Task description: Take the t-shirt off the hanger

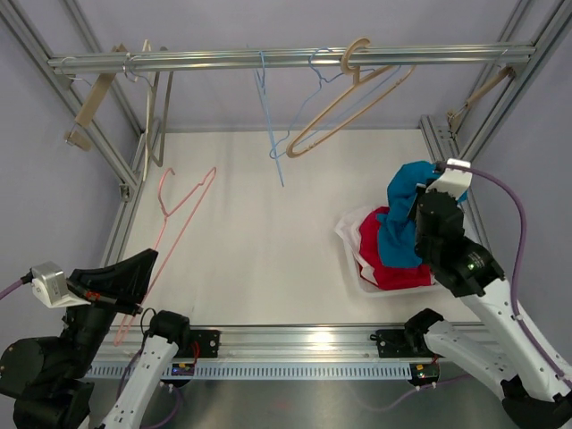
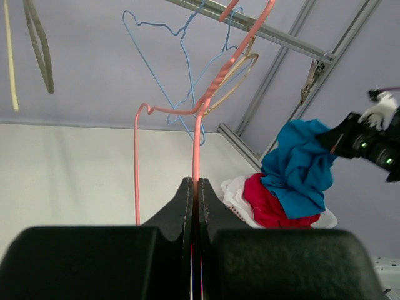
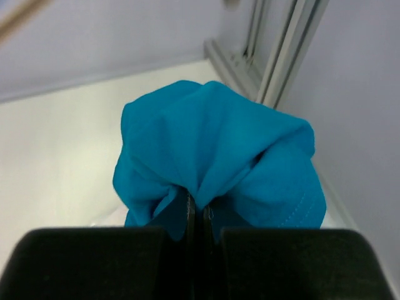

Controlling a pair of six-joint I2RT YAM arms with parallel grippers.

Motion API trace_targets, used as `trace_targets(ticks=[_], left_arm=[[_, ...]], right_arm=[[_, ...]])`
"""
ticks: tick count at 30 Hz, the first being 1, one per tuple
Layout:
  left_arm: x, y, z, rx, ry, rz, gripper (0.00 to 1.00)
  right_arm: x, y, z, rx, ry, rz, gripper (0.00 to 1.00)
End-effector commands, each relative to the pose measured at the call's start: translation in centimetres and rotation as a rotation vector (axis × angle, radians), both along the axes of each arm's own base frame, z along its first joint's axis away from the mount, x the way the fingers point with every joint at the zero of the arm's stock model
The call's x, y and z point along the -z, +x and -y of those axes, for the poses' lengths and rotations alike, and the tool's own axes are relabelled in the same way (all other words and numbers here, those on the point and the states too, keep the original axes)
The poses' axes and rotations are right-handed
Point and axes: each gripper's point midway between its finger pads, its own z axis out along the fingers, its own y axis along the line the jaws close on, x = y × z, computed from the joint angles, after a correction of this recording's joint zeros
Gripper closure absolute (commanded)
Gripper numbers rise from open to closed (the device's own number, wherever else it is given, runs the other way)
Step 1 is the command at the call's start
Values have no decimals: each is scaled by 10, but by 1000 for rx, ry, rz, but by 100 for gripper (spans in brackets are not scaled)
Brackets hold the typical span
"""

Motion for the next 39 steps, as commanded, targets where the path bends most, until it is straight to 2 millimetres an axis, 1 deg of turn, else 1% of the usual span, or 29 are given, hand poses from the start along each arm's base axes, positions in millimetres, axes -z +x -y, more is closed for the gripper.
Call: trace_targets(ticks=[1, 2, 3, 5, 6, 8, 9, 11, 12, 14, 16, 17, 19, 20, 21, 22, 23, 25, 26, 27, 28, 29, 31, 32, 34, 35, 36, 38, 39], left_arm=[[-16, 0, 9, 48, -10, 45, 100], [-18, 1, 10, 52, -12, 49, 100], [-18, 2, 13, 66, -14, 44, 100], [-19, 6, 16, 75, -14, 35, 100], [-19, 8, 16, 76, -16, 32, 100], [-22, 12, 19, 84, -13, 18, 100], [-24, 14, 20, 90, -13, 16, 100], [-30, 15, 22, 95, -13, 21, 100], [-31, 21, 23, 95, -10, 7, 100], [-35, 28, 26, 97, -7, 0, 100], [-36, 41, 29, 92, 1, -26, 100], [-38, 47, 29, 86, -3, -27, 100], [-38, 64, 33, 79, -9, -65, 100], [-39, 70, 33, 73, -15, -71, 100], [-40, 76, 34, 70, -27, -83, 100], [-40, 86, 37, 66, -31, -98, 100], [-42, 91, 37, 62, -37, -103, 100], [-43, 106, 41, 62, -51, -128, 100], [-44, 110, 42, 57, -56, -137, 100], [-45, 115, 42, 50, -61, -144, 100], [-48, 119, 41, 39, -65, -138, 100], [-52, 127, 38, 10, -69, -137, 100], [-61, 136, 34, -24, -80, -115, 100], [-63, 146, 32, -53, -86, -120, 100], [-70, 159, 33, -63, -99, -103, 100], [-71, 167, 34, -70, -102, -107, 100], [-67, 181, 37, -78, -95, -128, 100], [-72, 197, 33, -123, -95, -109, 100], [-68, 207, 35, -131, -82, -115, 100]], right_arm=[[53, -10, -21, -39, 328, -13, 100], [64, -16, -22, -41, 386, -3, 100], [100, -16, -28, -28, 450, -41, 100], [128, -23, -36, -36, 542, -70, 100], [162, -27, -39, -9, 591, -117, 100], [188, -33, -46, -16, 657, -147, 100], [212, -38, -45, 16, 684, -181, 100], [220, -42, -39, 46, 704, -167, 100], [224, -46, -34, 65, 698, -170, 100], [213, -52, -23, 84, 689, -132, 100], [184, -53, -21, 39, 698, -59, 92], [161, -55, -23, -2, 715, -23, 70], [138, -59, -24, -59, 698, 5, 37], [116, -63, -25, -90, 706, 25, 19], [107, -65, -23, -99, 693, 29, 14], [100, -68, -21, -100, 691, 33, 11], [84, -73, -16, -98, 697, 62, 8], [65, -80, -10, -122, 694, 116, 5], [49, -86, -6, -134, 704, 152, 4], [40, -90, -3, -146, 697, 167, 1], [32, -92, -2, -157, 689, 178, 0], [17, -97, -3, -191, 681, 193, 1], [8, -98, -6, -219, 668, 187, 1], [-3, -101, -12, -264, 676, 200, 0], [-8, -101, -19, -305, 664, 189, 0], [-9, -101, -25, -339, 671, 186, 1], [-10, -100, -29, -357, 671, 187, 0], [-7, -99, -37, -394, 675, 182, 1], [-6, -97, -39, -406, 670, 180, 1]])
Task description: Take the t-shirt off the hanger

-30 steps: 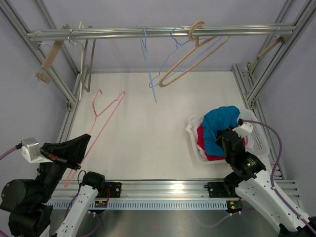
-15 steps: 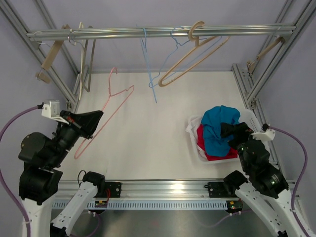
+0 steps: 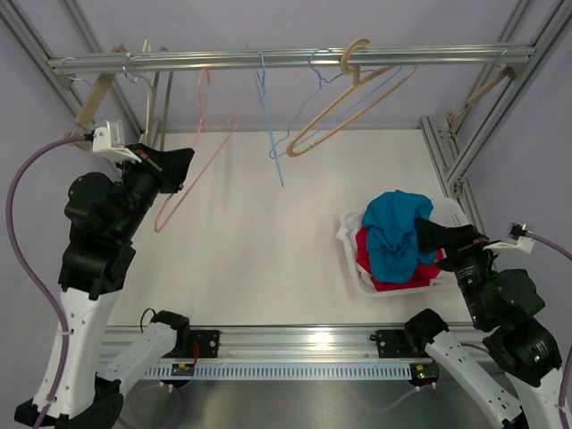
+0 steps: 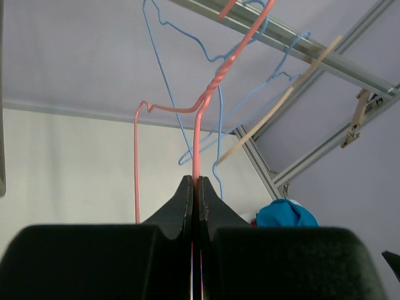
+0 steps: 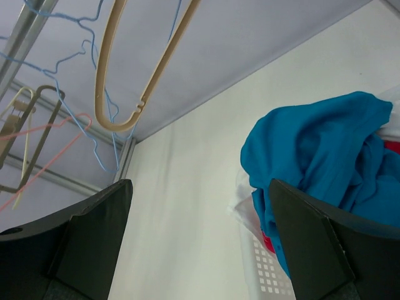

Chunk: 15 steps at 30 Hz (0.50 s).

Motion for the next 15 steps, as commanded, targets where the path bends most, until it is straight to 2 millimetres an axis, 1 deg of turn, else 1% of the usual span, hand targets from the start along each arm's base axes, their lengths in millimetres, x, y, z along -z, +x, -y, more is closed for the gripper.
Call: trace_targets(ticks=[1, 2, 3, 4, 6, 7, 8, 9, 10, 11, 12, 15], left_arm=[[-41, 27, -7, -80, -28, 147, 100], [-44, 31, -7, -82, -18, 165, 100], [-48, 35, -6, -83, -17, 177, 100], [-48, 44, -4, -83, -12, 175, 100], [-52, 53, -1, -84, -6, 176, 100], [-53, 62, 0, -87, 2, 170, 100], [-53, 69, -5, -125, 6, 164, 100], [-53, 74, -5, -131, 9, 158, 100], [-56, 78, -5, -134, 9, 161, 100], [-50, 87, -5, -136, 12, 141, 100], [-48, 91, -4, -134, 12, 133, 100], [-44, 97, -5, -137, 1, 127, 100]], right_arm=[[4, 3, -22, -111, -51, 14, 0], [6, 3, -28, -141, -52, 21, 1], [6, 3, -30, -152, -54, 23, 1], [8, 3, -33, -163, -60, 18, 1], [13, 4, -36, -179, -80, 4, 1], [14, 4, -36, -178, -87, 1, 1], [16, 5, -37, -184, -97, -1, 1], [16, 4, -37, -189, -100, 1, 1], [15, 3, -37, -190, -96, 5, 0], [17, 4, -38, -195, -97, 4, 1], [18, 4, -39, -196, -97, 2, 1], [22, 4, -40, -206, -102, -4, 1]])
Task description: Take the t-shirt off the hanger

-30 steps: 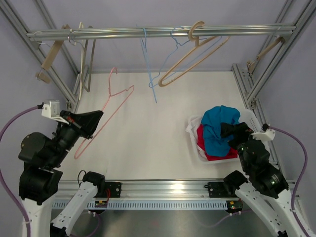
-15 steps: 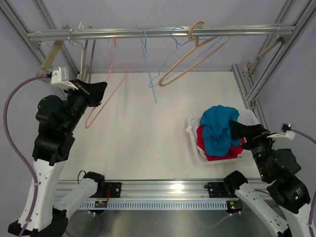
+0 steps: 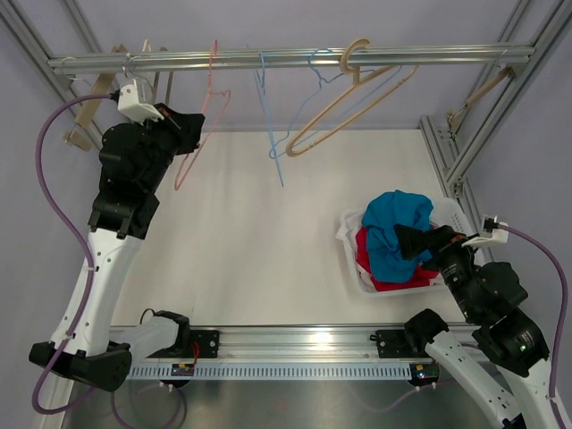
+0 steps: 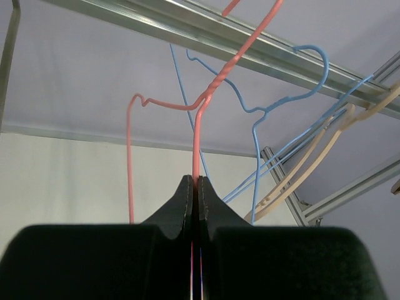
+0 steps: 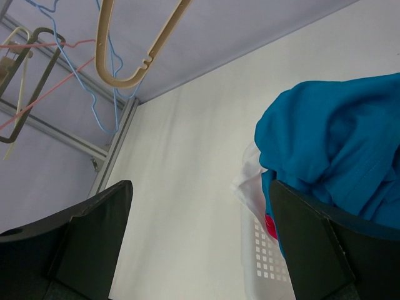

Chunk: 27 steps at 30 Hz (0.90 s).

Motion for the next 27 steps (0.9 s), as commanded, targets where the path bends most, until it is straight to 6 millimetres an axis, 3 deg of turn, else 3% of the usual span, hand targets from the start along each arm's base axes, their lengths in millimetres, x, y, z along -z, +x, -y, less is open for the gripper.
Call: trace_targets(ticks=[1, 8, 15, 22, 25, 27], left_arm=[[-44, 1, -12, -46, -41, 144, 100], [-42, 6, -28, -73, -52, 143, 100], [-1, 8, -26, -55, -64, 72, 100], [20, 7, -29, -62, -70, 30, 100], [19, 1, -29, -62, -80, 37, 100], [20, -5, -32, -71, -82, 40, 90]], right_arm=[[0, -1, -7, -45, -20, 20, 1], [5, 1, -16, -80, -21, 3, 0], [7, 2, -18, -84, -15, -2, 1], [6, 0, -20, -100, 2, -1, 0], [5, -1, -19, -96, 2, 2, 1], [5, 0, -21, -102, -4, -2, 0]])
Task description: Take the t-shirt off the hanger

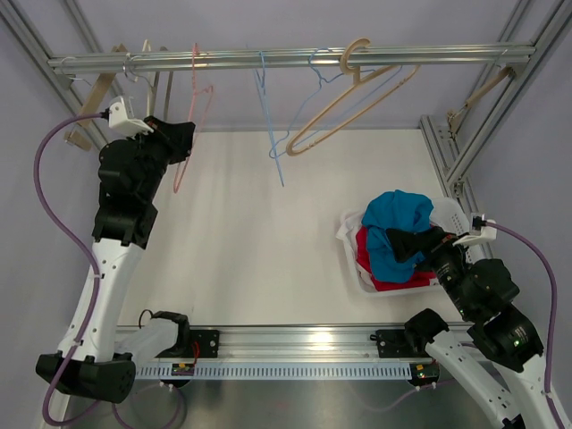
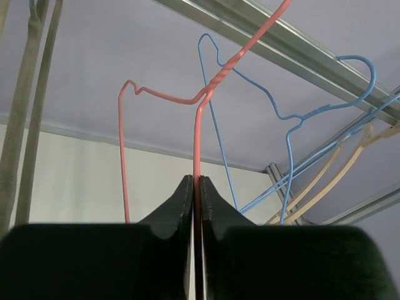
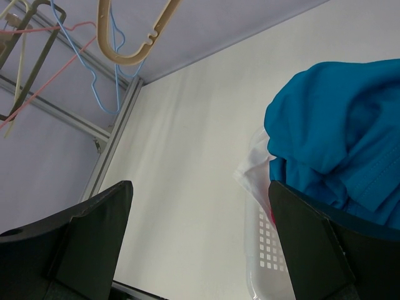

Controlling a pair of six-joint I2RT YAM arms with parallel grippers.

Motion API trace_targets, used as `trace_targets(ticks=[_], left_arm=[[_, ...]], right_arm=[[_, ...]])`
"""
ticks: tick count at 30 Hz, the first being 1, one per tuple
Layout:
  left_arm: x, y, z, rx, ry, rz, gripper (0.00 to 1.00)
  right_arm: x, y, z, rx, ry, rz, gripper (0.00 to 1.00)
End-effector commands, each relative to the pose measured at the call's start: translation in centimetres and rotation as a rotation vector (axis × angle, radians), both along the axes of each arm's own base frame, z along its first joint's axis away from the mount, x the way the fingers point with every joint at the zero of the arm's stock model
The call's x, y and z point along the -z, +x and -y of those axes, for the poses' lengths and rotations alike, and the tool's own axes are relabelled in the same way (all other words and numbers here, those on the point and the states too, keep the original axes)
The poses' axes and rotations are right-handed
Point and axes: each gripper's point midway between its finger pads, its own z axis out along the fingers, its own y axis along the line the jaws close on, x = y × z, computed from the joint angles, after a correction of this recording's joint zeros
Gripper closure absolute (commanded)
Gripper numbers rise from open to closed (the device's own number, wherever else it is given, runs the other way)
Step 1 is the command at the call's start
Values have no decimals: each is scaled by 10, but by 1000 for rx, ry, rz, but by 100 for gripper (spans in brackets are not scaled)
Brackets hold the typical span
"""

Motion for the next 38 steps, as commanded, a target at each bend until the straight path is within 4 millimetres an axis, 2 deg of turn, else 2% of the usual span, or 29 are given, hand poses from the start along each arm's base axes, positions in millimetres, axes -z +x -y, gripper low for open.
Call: trace_targets(ticks=[1, 3, 4, 6, 7, 9, 10, 12, 15, 18, 19, 21, 22, 26, 28, 29, 32, 35, 38], left_arm=[[-6, -16, -7, -18, -17, 28, 82], [-5, -23, -9, -25, -8, 19, 64], [-5, -26, -9, -21, -1, 18, 49], [-4, -37, -8, -8, 9, 6, 37], [-4, -42, -6, 11, 22, 11, 26], [-4, -58, -8, 15, 35, 10, 16], [-3, -64, -11, 7, 48, 14, 8], [0, -81, -15, -2, 65, 19, 3], [10, -97, -18, -4, 75, 6, 1], [23, -120, -13, 49, 85, 1, 1], [29, -134, -6, 96, 83, 11, 1], [43, -149, 2, 158, 85, -11, 1], [54, -165, 9, 219, 88, -25, 1], [73, -204, 13, 276, 94, -5, 1], [81, -213, 9, 264, 102, 7, 1], [92, -216, 8, 262, 102, -13, 1], [100, -229, 10, 284, 111, -1, 1], [104, -235, 12, 306, 128, 8, 1], [99, -234, 9, 284, 120, 13, 1]], right_arm=[[-13, 0, -7, -37, 14, 33, 1], [-15, 1, -9, -44, 13, 33, 1], [-20, 0, -10, -51, 16, 43, 1], [-24, 1, -10, -50, 11, 51, 1], [-30, -1, -6, -41, 5, 68, 0], [-45, -4, 3, -11, 5, 104, 0], [-50, -6, 6, -3, -5, 119, 1], [-65, -12, 12, 8, -2, 150, 1], [-79, -18, 18, 16, -10, 181, 0], [-88, -25, 23, 19, -16, 208, 1], [-94, -29, 27, 23, -17, 226, 1], [-105, -37, 33, 24, -11, 261, 0], [-108, -41, 35, 26, -21, 279, 1], [-119, -57, 59, 98, -4, 326, 0], [-114, -56, 65, 132, -3, 327, 1], [-111, -57, 67, 137, 1, 329, 1], [-89, -43, 57, 125, -17, 274, 1], [-70, -30, 46, 107, -38, 224, 1], [-68, -24, 41, 102, -27, 215, 1]])
